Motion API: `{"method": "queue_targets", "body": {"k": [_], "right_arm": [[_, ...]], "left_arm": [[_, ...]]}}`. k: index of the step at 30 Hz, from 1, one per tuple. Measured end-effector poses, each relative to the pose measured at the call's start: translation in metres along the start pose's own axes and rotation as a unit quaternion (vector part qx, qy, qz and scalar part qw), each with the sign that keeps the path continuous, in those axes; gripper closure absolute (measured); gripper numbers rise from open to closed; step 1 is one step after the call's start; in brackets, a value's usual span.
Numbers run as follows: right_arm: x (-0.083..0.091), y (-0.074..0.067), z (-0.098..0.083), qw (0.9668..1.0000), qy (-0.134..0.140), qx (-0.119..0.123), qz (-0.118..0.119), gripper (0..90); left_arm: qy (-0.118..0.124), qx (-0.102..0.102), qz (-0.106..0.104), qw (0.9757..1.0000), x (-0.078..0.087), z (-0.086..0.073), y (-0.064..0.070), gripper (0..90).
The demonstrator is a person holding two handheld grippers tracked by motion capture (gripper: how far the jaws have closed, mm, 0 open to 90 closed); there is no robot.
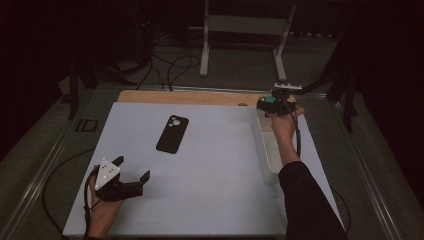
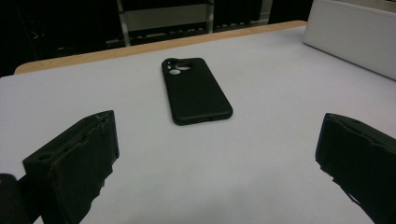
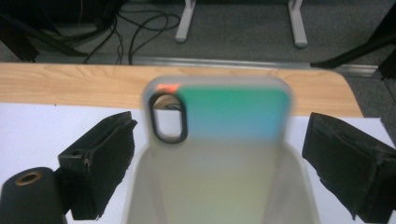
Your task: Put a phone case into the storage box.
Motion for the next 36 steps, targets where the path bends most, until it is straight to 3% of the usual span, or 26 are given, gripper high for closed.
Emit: {"method": "queue_targets", "body": {"k": [9, 20, 29, 36], "right_arm": [[0.016, -0.003, 0.004, 0.9996, 0.020, 0.003, 0.018, 8.9], [0.043, -0.016, -0.003, 0.9967, 0.037, 0.027, 0.068, 9.0], [0.076, -0.037, -0.015, 0.9894, 0.059, 0.053, 0.122, 9.0], [0.105, -0.056, -0.026, 0.9799, 0.072, 0.076, 0.170, 9.2]], "left_arm": [[0.001, 0.000, 0.002, 1.0000, 0.001, 0.000, -0.001, 0.2], [0.000, 0.001, 0.003, 1.0000, 0.000, 0.000, -0.001, 0.2], [0.001, 0.005, 0.007, 1.0000, 0.001, 0.000, -0.003, 0.2], [0.003, 0.007, 0.009, 0.9999, 0.002, 0.001, -0.005, 0.2]]}}
Point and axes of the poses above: each handheld gripper's, and its own axes: x roughly backward along the jaws, z roughly out of its top, y roughly to its right, the point moved 10 cm from there along -x, roughly forward along the jaws, and after that the axes turned 14 degrees about -x, right-handed, at the moved point
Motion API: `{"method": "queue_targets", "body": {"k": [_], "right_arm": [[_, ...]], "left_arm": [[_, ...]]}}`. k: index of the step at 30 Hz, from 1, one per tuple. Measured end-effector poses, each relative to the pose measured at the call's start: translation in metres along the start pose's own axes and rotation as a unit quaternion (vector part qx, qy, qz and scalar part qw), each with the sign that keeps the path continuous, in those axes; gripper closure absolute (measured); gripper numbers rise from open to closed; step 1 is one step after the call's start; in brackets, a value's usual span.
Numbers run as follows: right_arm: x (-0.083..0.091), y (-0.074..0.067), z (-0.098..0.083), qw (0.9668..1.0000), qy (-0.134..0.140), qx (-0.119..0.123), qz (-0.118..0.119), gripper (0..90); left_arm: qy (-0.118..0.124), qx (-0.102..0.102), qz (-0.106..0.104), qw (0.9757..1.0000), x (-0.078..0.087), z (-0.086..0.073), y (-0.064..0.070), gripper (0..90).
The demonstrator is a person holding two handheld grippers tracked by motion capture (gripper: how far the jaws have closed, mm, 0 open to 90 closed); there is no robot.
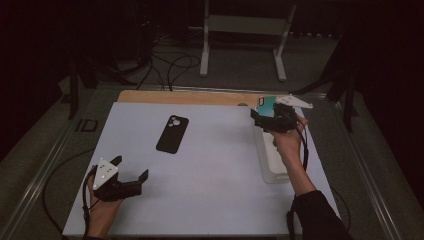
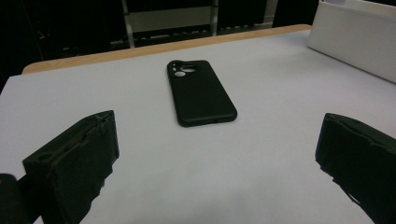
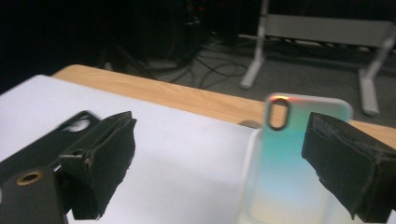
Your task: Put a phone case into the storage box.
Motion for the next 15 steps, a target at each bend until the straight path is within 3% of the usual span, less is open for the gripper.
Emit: {"method": "queue_targets", "body": {"k": [5, 8, 15], "right_arm": [[0.018, -0.015, -0.007, 0.9995, 0.013, 0.017, 0.025, 9.2], [0.028, -0.022, -0.017, 0.9989, 0.006, 0.024, 0.041, 9.1], [0.050, -0.025, -0.037, 0.9975, 0.020, 0.051, 0.046, 8.8]], "left_arm": [[-0.001, 0.000, 0.003, 1.0000, 0.001, 0.001, -0.001, 0.2], [0.000, -0.003, 0.005, 1.0000, 0.002, 0.002, -0.002, 0.2], [0.001, 0.000, 0.012, 0.9999, 0.005, 0.004, -0.006, 0.2]]}}
Point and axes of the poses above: each handheld gripper's, and its own axes: x roughly backward along the jaws, z roughly out of its top, y roughly to its right, the point moved 10 cm from there along -x, roughly forward along the jaws, and after that the axes turned 14 degrees about -x, right-handed, at the moved point
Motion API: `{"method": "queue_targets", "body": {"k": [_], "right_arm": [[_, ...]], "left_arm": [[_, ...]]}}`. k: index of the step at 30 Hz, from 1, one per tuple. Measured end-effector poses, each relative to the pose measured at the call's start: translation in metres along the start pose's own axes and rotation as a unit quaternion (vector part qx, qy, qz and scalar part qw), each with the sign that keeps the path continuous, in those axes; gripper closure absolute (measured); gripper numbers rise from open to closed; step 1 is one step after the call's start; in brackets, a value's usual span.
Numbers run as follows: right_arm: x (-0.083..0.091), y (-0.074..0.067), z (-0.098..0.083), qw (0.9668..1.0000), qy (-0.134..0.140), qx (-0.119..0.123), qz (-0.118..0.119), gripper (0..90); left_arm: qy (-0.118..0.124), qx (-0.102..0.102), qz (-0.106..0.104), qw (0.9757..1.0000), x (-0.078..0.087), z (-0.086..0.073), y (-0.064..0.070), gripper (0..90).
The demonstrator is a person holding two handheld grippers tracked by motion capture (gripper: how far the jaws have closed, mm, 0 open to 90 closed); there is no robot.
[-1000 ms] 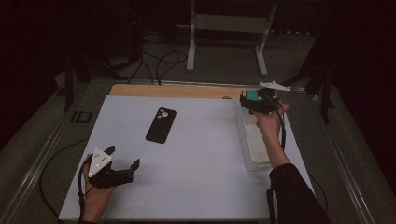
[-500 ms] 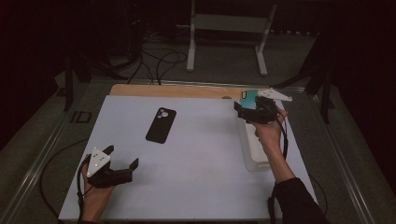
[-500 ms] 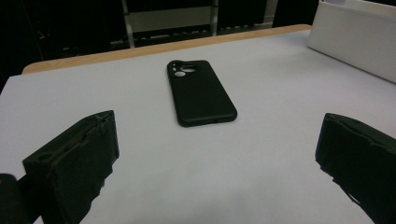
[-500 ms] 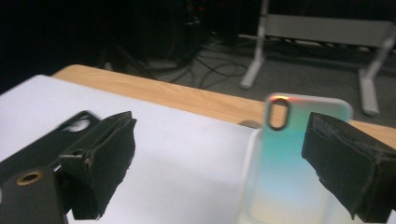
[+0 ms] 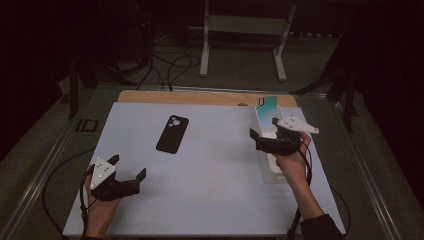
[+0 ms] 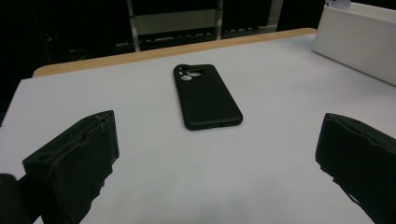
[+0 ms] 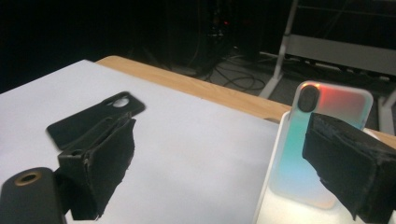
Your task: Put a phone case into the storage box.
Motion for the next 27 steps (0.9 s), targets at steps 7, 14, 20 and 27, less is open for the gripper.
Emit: {"method": "queue_targets", "body": {"k": [7, 14, 20, 27], "right_arm": [[0.026, -0.006, -0.024, 0.9995, 0.023, 0.003, 0.020, 8.8], [0.043, -0.005, -0.042, 0.9986, 0.048, 0.005, 0.024, 8.8], [0.054, -0.003, -0.063, 0.9983, 0.042, -0.007, 0.039, 8.8], [0.063, 0.006, -0.077, 0.9981, 0.049, -0.016, 0.036, 7.9]], "left_arm": [[-0.004, -0.004, 0.001, 1.0000, 0.000, 0.002, 0.001, 0.2], [-0.001, -0.004, 0.001, 1.0000, 0.003, 0.005, -0.001, 0.2], [0.000, -0.007, -0.001, 1.0000, 0.003, 0.006, -0.001, 0.2], [0.000, -0.012, -0.006, 0.9999, 0.004, 0.010, 0.002, 0.2]]}}
Point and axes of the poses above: each handheld gripper's, and its own axes: x roughly backward along the jaws, z roughly out of its top, y roughly to its right, the point moved 10 cm from there along -x, roughly forward along the jaws, and after that the axes turned 14 degrees about -x, right-handed, at the moved point
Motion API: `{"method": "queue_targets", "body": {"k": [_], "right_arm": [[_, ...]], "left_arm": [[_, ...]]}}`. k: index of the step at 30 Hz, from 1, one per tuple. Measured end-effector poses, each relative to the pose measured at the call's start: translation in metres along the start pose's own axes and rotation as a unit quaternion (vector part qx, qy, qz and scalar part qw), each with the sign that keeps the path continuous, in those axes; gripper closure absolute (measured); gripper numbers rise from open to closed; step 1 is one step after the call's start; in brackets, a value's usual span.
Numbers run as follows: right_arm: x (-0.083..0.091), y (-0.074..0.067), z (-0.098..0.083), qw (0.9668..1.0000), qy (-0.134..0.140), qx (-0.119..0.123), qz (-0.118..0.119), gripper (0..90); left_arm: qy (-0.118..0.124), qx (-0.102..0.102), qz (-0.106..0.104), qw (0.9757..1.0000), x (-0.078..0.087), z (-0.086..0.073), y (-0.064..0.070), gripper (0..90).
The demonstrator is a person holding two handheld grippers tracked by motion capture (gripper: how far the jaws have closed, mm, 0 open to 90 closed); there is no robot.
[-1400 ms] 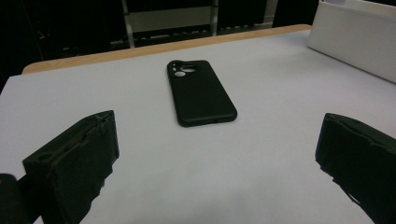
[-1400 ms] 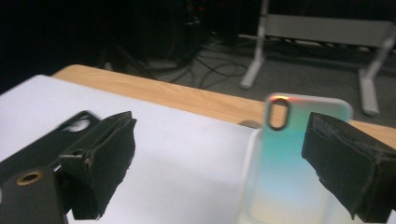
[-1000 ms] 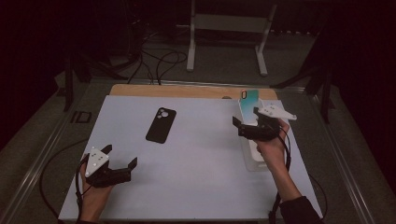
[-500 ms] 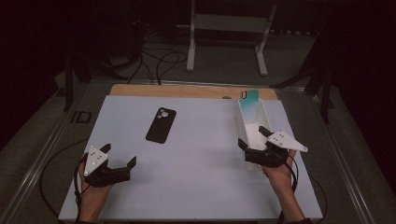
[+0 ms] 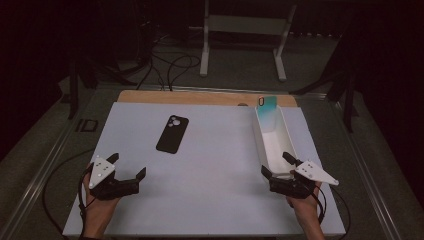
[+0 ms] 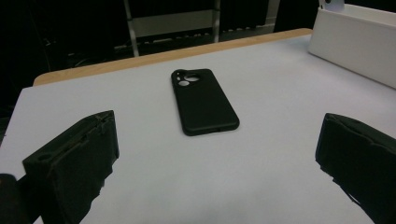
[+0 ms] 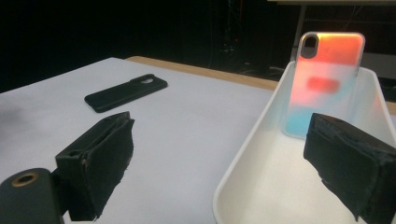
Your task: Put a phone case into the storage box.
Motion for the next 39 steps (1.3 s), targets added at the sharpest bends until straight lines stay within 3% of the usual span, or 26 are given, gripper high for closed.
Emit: {"method": "queue_targets", "body": {"k": [7, 10, 14, 30, 34, 39], "right_arm": [[-0.002, 0.001, -0.001, 1.0000, 0.002, 0.000, -0.002, 7.9], [-0.004, 0.008, -0.002, 0.9997, 0.001, -0.009, -0.022, 7.9], [-0.004, 0.010, -0.002, 0.9996, 0.003, -0.013, -0.026, 7.9], [-0.005, 0.011, -0.001, 0.9996, -0.001, -0.007, -0.029, 7.9], [-0.005, 0.010, -0.002, 0.9996, -0.003, -0.004, -0.030, 7.9], [-0.003, 0.013, 0.000, 0.9995, 0.002, -0.008, -0.030, 7.9]], "left_arm": [[-0.006, 0.000, -0.003, 1.0000, -0.003, 0.002, 0.002, 0.2], [-0.020, 0.001, -0.010, 0.9998, -0.008, 0.005, 0.003, 0.2], [-0.037, 0.000, -0.016, 0.9992, -0.015, 0.009, 0.003, 0.2], [-0.077, -0.006, -0.032, 0.9965, -0.066, 0.023, -0.005, 0.2], [-0.080, 0.010, -0.045, 0.9957, -0.077, 0.025, -0.008, 0.1], [-0.097, 0.010, -0.050, 0.9940, -0.094, 0.027, -0.011, 0.1]]}}
Point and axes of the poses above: each handheld gripper's, and its own axes: x roughly backward along the jaws, z roughly out of its top, y roughly to its right, the point moved 10 cm from there along -x, roughly forward along the jaws, and after that the axes turned 14 degrees about -x, right-handed, at the moved point
